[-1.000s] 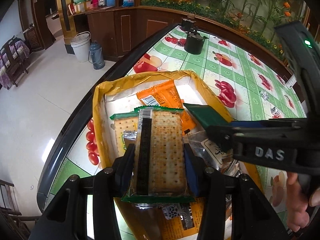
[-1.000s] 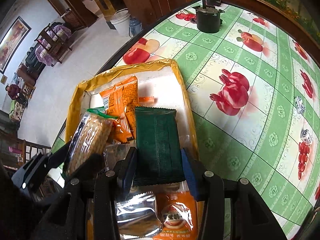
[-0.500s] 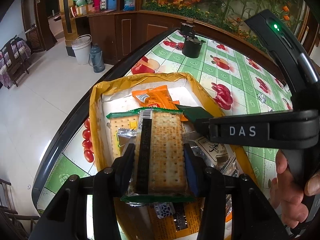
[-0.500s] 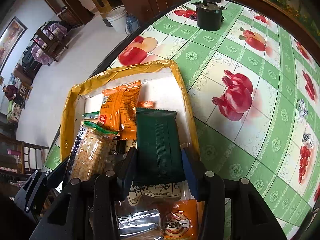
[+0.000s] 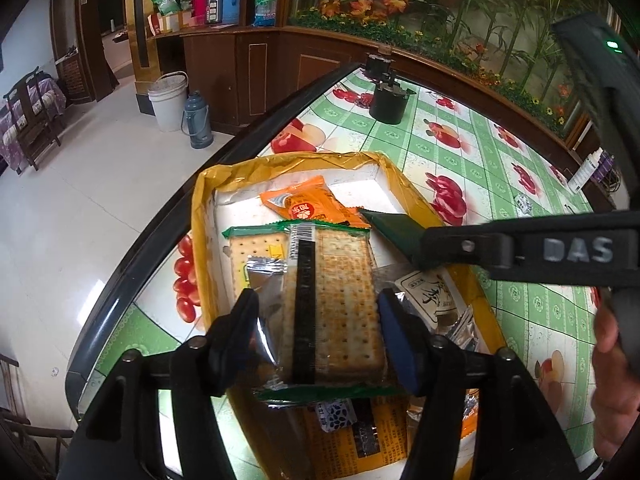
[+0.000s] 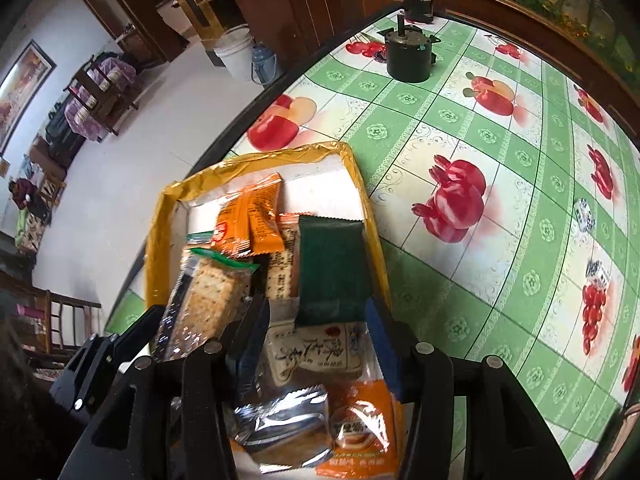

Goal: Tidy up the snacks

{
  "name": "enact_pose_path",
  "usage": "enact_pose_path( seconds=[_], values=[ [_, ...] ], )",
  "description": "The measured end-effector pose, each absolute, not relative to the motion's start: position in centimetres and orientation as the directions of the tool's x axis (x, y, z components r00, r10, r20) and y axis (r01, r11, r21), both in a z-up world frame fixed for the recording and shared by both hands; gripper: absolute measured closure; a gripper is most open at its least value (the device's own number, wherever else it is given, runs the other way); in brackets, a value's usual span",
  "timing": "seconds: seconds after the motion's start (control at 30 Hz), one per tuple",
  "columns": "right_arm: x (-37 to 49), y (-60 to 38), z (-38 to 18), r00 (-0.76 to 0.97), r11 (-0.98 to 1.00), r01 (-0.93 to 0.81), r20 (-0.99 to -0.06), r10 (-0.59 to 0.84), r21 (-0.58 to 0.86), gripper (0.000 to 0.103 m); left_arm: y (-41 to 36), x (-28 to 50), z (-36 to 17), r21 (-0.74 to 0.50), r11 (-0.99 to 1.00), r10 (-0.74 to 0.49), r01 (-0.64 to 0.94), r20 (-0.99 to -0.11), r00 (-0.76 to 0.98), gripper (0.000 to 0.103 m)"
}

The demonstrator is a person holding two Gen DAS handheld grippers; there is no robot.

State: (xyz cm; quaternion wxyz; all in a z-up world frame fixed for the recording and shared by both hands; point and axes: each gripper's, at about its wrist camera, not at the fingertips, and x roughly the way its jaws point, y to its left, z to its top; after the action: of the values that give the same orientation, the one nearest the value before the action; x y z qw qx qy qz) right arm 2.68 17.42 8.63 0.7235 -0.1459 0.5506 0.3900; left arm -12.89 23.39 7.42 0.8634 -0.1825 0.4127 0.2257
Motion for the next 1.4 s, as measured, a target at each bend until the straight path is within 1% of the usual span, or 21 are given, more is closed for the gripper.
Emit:
enact_pose_path(
  seconds=[0.13,0.3,0.33,0.4,0.67,0.73,0.8,0.87,1.0,1.03,1.1,1.17,1.2,1.27,1.4],
  values=[
    [1.9,16.3,9.4,0.075,0.640,-0.726,-0.896,0.439,0.252,0.049,23.0,-13.3,7.9,-0.109,0.820,0.267,-0.562,-0.795,0.544,0.030],
    [1.1,13.9,10.5,0.070,0.620,-0.733,-0.876,0.477,0.279,0.048,21.7,-13.6,8.8,-0.090,0.811,0.295,-0.577,-0.790,0.537,0.024],
    [1.0,12.9,10.6,0.076,0.623,-0.730,-0.873,0.481,0.280,0.047,21.4,-13.8,9.0,-0.087,0.811,0.299,-0.579,-0.789,0.537,0.022],
    [1.0,11.6,10.8,0.074,0.627,-0.721,-0.868,0.491,0.294,0.039,20.7,-14.1,9.2,-0.083,0.805,0.309,-0.587,-0.786,0.535,0.020],
    [0.2,6.0,10.2,0.061,0.650,-0.685,-0.863,0.502,0.329,0.038,17.8,-15.3,10.1,-0.071,0.791,0.344,-0.608,-0.770,0.538,0.019],
    [-0.4,5.1,10.1,0.067,0.647,-0.695,-0.867,0.493,0.313,0.038,17.2,-15.7,10.4,-0.071,0.787,0.354,-0.612,-0.762,0.543,0.013],
    [-0.8,4.6,9.9,0.070,0.641,-0.706,-0.870,0.488,0.302,0.038,16.7,-16.0,10.5,-0.070,0.782,0.363,-0.620,-0.757,0.543,0.010],
    [-1.4,4.1,9.6,0.068,0.635,-0.715,-0.874,0.482,0.294,0.038,16.1,-16.3,10.6,-0.066,0.780,0.370,-0.622,-0.752,0.545,0.010],
    [-2.1,3.3,9.2,0.068,0.626,-0.726,-0.876,0.478,0.285,0.036,14.8,-16.8,10.6,-0.020,0.776,0.416,-0.630,-0.734,0.536,0.010],
    [-2.2,3.1,9.2,0.072,0.622,-0.731,-0.874,0.481,0.282,0.035,14.4,-17.1,10.6,-0.008,0.775,0.428,-0.632,-0.729,0.535,0.010],
    [-2.5,2.7,9.2,0.087,0.619,-0.738,-0.872,0.482,0.269,0.030,13.8,-17.5,10.5,0.024,0.770,0.456,-0.638,-0.720,0.524,0.009],
    [-2.6,2.4,9.1,0.098,0.616,-0.742,-0.868,0.487,0.262,0.029,13.4,-18.0,10.5,0.040,0.770,0.463,-0.636,-0.721,0.515,0.007],
    [-2.6,2.2,9.1,0.101,0.616,-0.743,-0.866,0.489,0.262,0.029,13.4,-18.1,10.4,0.044,0.768,0.461,-0.639,-0.731,0.504,0.005],
    [-2.6,2.0,8.9,0.103,0.617,-0.744,-0.868,0.486,0.257,0.027,13.7,-18.2,10.2,0.040,0.764,0.444,-0.644,-0.758,0.479,0.005],
    [-2.9,2.0,9.0,0.114,0.603,-0.763,-0.871,0.477,0.230,0.022,14.6,-18.9,10.6,0.027,0.729,0.454,-0.684,-0.767,0.453,0.005]
  ],
)
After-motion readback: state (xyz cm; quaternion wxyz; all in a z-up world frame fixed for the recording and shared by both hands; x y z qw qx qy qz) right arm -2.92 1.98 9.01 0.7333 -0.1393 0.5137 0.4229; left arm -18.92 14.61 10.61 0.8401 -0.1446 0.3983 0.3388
